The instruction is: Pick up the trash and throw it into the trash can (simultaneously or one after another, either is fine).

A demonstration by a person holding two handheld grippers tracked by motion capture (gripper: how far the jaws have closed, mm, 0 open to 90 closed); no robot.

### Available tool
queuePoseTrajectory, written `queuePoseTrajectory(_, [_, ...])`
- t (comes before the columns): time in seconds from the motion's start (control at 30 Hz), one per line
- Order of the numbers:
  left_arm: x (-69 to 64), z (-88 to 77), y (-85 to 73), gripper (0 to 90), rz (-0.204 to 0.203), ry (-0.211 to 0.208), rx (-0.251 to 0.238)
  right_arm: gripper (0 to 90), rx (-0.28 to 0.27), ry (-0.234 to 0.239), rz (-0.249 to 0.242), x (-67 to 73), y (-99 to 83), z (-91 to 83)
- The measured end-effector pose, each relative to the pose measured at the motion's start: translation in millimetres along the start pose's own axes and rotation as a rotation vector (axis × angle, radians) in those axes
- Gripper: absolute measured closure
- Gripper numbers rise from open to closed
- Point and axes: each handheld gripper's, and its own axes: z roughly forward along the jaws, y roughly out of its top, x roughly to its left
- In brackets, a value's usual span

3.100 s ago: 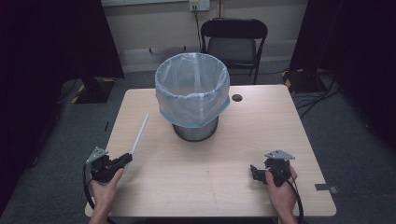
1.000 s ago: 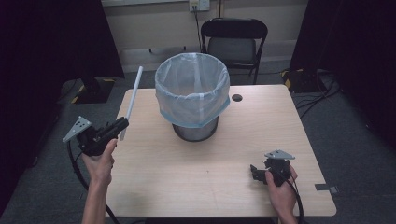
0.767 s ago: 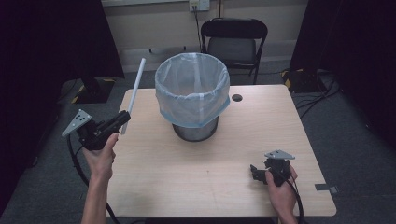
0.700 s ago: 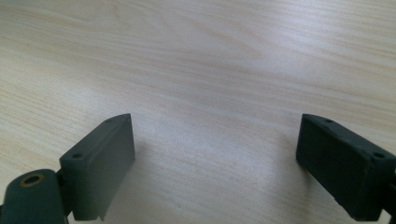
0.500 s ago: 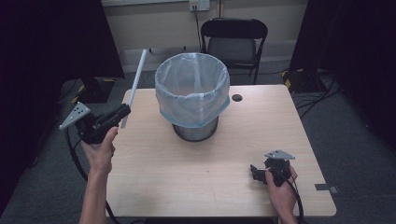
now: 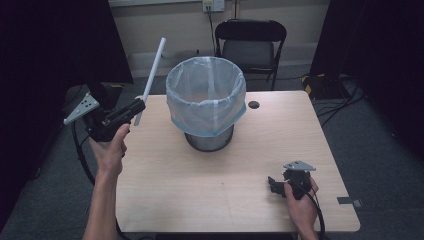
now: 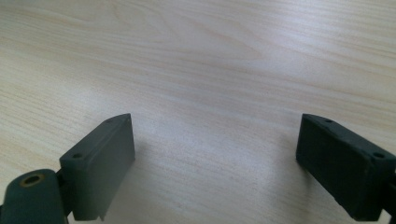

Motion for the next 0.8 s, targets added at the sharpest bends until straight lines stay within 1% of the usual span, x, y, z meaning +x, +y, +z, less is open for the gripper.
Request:
queuePoseTrajectory(0.07, [-3.1, 4.5, 5.1, 80.5, 0.016, -0.001, 0.005, 10.7, 0.0, 0.0, -0.001, 0.0, 0.0, 0.0])
queuePoseTrajectory(0.13, [-3.6, 6.1, 7.3, 80.5, 0.016, -0.003, 0.006, 10.7, 0.0, 0.0, -0.001, 0.0, 0.0, 0.0])
queuePoseTrajectory(0.17, [-4.7, 9.8, 11.3, 80.6, 0.011, -0.016, -0.005, 10.7, 0.0, 0.0, 0.0, 0.0, 0.0, 0.0])
queuePoseTrajectory(0.23, [-5.1, 11.6, 14.0, 80.5, 0.011, -0.022, -0.003, 10.7, 0.0, 0.0, -0.001, 0.0, 0.0, 0.0])
queuePoseTrajectory(0.27, [-7.0, 15.2, 18.0, 80.5, 0.011, -0.028, -0.004, 10.7, 0.0, 0.0, 0.0, 0.0, 0.0, 0.0])
queuePoseTrajectory(0.33, [-9.2, 18.4, 22.6, 80.5, 0.03, -0.042, -0.005, 10.7, 0.0, 0.0, 0.0, 0.0, 0.0, 0.0])
queuePoseTrajectory(0.37, [-9.2, 18.4, 22.6, 80.5, 0.03, -0.042, -0.005, 10.7, 0.0, 0.0, 0.0, 0.0, 0.0, 0.0])
queuePoseTrajectory(0.53, [-14.1, 27.8, 38.2, 80.5, 0.044, -0.066, -0.012, 10.7, 0.0, 0.0, -0.001, 0.0, 0.0, 0.0])
queuePoseTrajectory(0.6, [-15.7, 32.0, 42.2, 80.6, 0.042, -0.077, -0.018, 10.7, 0.0, 0.0, 0.0, 0.0, 0.0, 0.0])
queuePoseTrajectory(0.63, [-15.6, 34.4, 43.7, 80.6, 0.053, -0.081, -0.015, 10.7, 0.0, 0.0, 0.0, 0.0, 0.0, 0.0])
queuePoseTrajectory(0.7, [-15.2, 40.2, 43.5, 80.5, 0.052, -0.097, -0.016, 10.7, 0.0, 0.0, 0.0, 0.0, 0.0, 0.0])
queuePoseTrajectory(0.73, [-14.7, 43.0, 42.4, 80.5, 0.053, -0.099, -0.005, 10.7, 0.0, 0.0, 0.0, 0.0, 0.0, 0.0])
queuePoseTrajectory(0.8, [-14.9, 48.7, 40.4, 80.5, 0.048, -0.102, 0.0, 10.7, 0.0, 0.0, 0.0, 0.0, 0.0, 0.0])
